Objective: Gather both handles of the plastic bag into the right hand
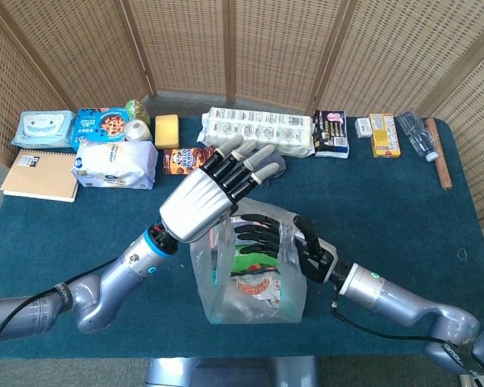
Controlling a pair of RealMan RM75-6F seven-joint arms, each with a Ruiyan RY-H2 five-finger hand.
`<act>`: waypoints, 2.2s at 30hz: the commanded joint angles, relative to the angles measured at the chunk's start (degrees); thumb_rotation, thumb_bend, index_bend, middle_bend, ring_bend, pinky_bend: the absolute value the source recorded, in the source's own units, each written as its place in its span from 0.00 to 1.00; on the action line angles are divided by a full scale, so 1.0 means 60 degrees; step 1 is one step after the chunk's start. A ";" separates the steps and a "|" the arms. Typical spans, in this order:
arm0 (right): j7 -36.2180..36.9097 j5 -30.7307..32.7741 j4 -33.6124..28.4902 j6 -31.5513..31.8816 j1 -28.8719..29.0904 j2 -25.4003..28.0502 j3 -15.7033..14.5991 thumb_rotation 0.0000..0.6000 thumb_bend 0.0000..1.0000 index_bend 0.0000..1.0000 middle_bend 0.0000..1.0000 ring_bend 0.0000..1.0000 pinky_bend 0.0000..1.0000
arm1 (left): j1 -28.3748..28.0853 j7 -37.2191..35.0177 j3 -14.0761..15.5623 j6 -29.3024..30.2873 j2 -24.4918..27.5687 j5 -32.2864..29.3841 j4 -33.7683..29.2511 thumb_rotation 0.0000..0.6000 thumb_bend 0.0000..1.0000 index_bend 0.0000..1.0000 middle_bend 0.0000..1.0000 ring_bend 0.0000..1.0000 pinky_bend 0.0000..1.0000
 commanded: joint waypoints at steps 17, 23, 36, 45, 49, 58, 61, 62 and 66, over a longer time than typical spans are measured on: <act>0.0129 0.0227 -0.0247 -0.0104 0.0175 -0.0043 0.0022 0.19 0.14 0.10 0.17 0.12 0.17 | -0.0110 0.0009 0.0038 0.0047 -0.0244 0.0046 0.0292 1.00 0.17 0.00 0.02 0.00 0.08; 0.0187 0.0232 -0.0346 -0.0154 0.0237 -0.0026 0.0031 0.19 0.14 0.10 0.18 0.13 0.18 | -0.0157 -0.0021 0.0042 0.0109 -0.0375 0.0116 0.0397 1.00 0.17 0.00 0.02 0.00 0.08; 0.0094 0.0374 -0.0435 -0.0312 0.0326 -0.0099 0.0095 0.19 0.14 0.10 0.19 0.13 0.18 | -0.0300 -0.0107 -0.0017 0.0052 -0.0568 0.0057 0.0509 1.00 0.17 0.00 0.02 0.00 0.08; 0.0168 0.0363 -0.0473 -0.0272 0.0336 -0.0096 0.0127 0.19 0.14 0.10 0.19 0.14 0.18 | -0.0462 -0.0071 -0.0014 -0.0064 -0.0790 0.0014 0.0700 1.00 0.17 0.00 0.02 0.00 0.08; 0.0188 0.0339 -0.0475 -0.0280 0.0338 -0.0087 0.0108 0.19 0.14 0.10 0.20 0.14 0.19 | -0.0526 -0.0033 -0.0031 -0.0081 -0.0858 0.0019 0.0794 1.00 0.17 0.00 0.02 0.00 0.08; 0.0312 0.0237 -0.0450 -0.0193 0.0316 -0.0067 0.0051 0.19 0.14 0.10 0.21 0.15 0.20 | -0.0699 0.0025 -0.0132 -0.0082 -0.1049 -0.0004 0.1043 1.00 0.17 0.00 0.02 0.00 0.08; 0.0365 0.0149 -0.0470 -0.0139 0.0329 -0.0060 0.0039 0.19 0.14 0.10 0.21 0.16 0.20 | -0.0759 0.0067 -0.0171 -0.0113 -0.1087 -0.0043 0.1115 1.00 0.17 0.00 0.02 0.00 0.08; 0.0374 0.0128 -0.0474 -0.0128 0.0335 -0.0055 0.0035 0.19 0.14 0.10 0.22 0.16 0.20 | -0.0775 0.0077 -0.0184 -0.0119 -0.1099 -0.0058 0.1131 1.00 0.17 0.00 0.02 0.00 0.08; 0.0470 0.0025 -0.0485 -0.0016 0.0330 -0.0027 -0.0005 0.19 0.14 0.10 0.22 0.16 0.20 | -0.0852 0.0148 -0.0191 -0.0196 -0.1161 -0.0134 0.1180 1.00 0.17 0.00 0.02 0.00 0.08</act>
